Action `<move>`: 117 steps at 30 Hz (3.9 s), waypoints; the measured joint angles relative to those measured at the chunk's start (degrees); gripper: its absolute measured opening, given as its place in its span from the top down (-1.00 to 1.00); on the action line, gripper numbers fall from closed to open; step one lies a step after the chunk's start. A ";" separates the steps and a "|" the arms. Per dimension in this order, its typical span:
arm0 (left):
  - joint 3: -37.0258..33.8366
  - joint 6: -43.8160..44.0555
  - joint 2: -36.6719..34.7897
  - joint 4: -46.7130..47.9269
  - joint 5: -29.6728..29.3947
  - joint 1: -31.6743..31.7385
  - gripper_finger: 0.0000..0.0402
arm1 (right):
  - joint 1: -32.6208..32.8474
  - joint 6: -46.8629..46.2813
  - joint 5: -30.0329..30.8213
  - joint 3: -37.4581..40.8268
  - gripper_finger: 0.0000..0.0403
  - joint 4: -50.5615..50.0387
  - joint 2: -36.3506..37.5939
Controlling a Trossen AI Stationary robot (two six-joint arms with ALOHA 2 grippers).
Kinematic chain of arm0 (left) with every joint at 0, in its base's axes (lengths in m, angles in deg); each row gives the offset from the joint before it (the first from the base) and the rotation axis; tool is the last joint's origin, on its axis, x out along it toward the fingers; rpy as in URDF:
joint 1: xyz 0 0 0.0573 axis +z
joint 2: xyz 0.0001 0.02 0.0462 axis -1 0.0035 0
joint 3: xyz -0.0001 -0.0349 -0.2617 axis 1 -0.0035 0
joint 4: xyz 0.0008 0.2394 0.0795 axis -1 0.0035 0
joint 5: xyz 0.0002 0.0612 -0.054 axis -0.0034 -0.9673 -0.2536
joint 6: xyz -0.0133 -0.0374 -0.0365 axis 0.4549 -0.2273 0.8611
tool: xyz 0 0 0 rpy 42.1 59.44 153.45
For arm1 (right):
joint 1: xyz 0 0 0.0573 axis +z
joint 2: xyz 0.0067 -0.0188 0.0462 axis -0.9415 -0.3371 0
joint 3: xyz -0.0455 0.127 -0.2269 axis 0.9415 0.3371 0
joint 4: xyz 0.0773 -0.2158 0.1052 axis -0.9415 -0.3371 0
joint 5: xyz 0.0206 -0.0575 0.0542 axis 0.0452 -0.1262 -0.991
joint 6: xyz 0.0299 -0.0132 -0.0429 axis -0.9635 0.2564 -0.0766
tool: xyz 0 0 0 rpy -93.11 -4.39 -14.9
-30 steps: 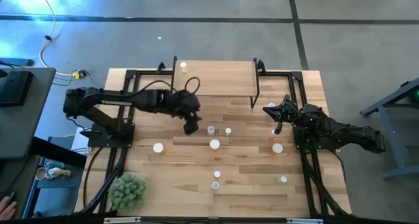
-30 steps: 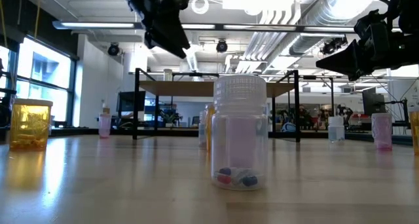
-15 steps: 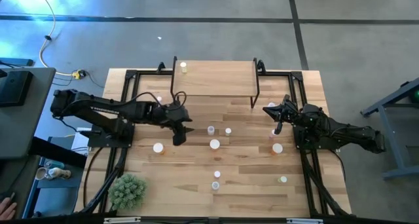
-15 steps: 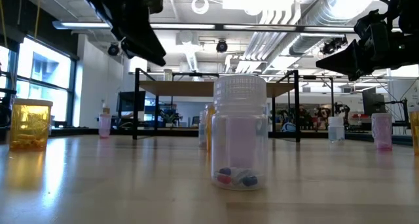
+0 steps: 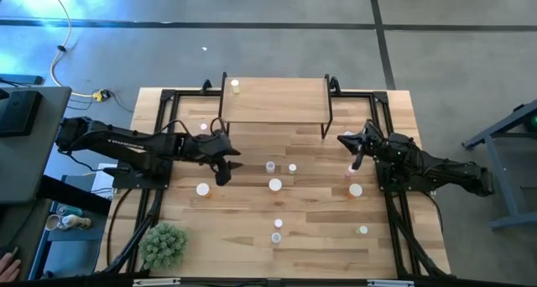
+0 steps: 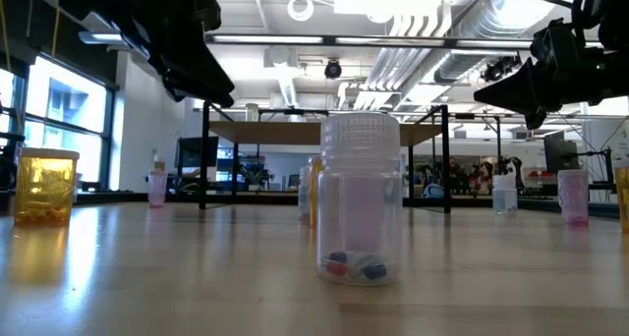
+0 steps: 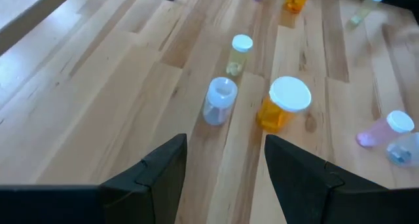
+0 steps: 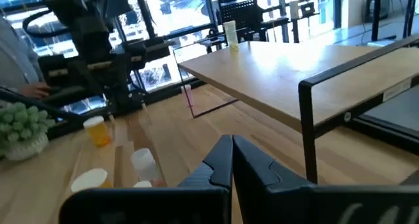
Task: Pick and place medicine bottles onto shelf by color
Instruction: Put the middle orange pill bottle on the shelf
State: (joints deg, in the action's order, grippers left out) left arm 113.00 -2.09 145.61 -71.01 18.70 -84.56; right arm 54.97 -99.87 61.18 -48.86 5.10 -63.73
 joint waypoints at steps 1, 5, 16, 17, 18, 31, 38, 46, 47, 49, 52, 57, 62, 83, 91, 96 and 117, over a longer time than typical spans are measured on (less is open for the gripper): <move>-0.08 -0.02 -0.05 0.04 -0.03 0.07 0.02 | 0.00 -0.20 0.00 0.01 0.99 0.00 0.00; -0.07 -2.19 -0.33 -0.55 -0.07 0.53 0.02 | 0.02 -0.43 -0.02 -0.01 0.99 0.00 0.00; -0.07 -4.11 -0.30 -1.47 0.02 2.17 0.02 | 0.02 -6.40 -0.22 0.01 0.99 0.00 0.00; -0.07 -4.09 -0.30 -1.47 0.02 2.27 0.02 | 0.02 -6.40 -0.24 -0.01 0.99 0.00 0.00; -0.07 -4.10 -0.30 -1.47 0.02 2.30 0.02 | 0.02 -6.40 -0.23 -0.01 0.99 0.00 0.00; -0.07 -4.09 -0.28 -1.51 0.04 2.29 0.02 | 0.02 -5.06 -1.10 -4.14 0.34 0.02 -0.22; -0.07 -4.09 -0.26 -2.04 -0.27 2.29 0.02 | 0.02 -6.21 -2.05 -9.14 0.10 0.07 -4.86; -0.05 -4.09 -0.24 -2.91 -0.87 2.29 0.02 | 0.02 -3.28 -6.27 -16.16 0.09 0.07 -15.39; -0.05 -4.09 -0.24 -2.91 -0.89 2.29 0.02 | 0.02 -2.43 -6.26 -16.81 0.09 0.04 -16.76; -0.05 -4.09 -0.24 -2.91 -0.90 2.29 0.02 | 0.02 -1.46 -6.27 -18.00 0.09 0.02 -19.31; -0.05 -4.09 -0.24 -2.89 -0.96 2.29 0.02 | 0.02 -1.30 -6.27 -19.54 0.09 0.02 -22.93; -0.05 -4.09 -0.24 -2.87 -1.05 2.29 0.02 | 0.02 -1.96 -7.27 -21.53 0.09 0.04 -27.80; -0.05 -4.09 -0.24 -2.87 -1.05 2.29 0.02 | 0.44 -3.43 -11.57 -23.85 0.09 0.02 -31.80; -0.05 -4.09 -0.24 -2.80 -1.25 2.23 0.02 | 10.53 -0.61 -7.72 -30.98 0.09 0.52 -48.04; -0.05 -4.11 -0.24 -2.82 -1.29 2.23 0.02 | 11.67 0.19 -7.72 -30.98 0.09 8.58 -53.80; -0.05 -4.11 -0.24 -2.85 -1.31 2.23 0.02 | 11.65 0.72 -7.72 -31.78 0.09 9.81 -55.25; -0.03 -5.03 -0.24 -5.27 -1.29 2.25 0.02 | 15.94 4.39 -7.74 -40.64 0.09 -2.84 -64.67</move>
State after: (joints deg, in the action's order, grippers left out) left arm 112.97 -7.11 145.37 -76.27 17.41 -82.31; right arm 70.91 -95.48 53.44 -89.50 2.25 -128.41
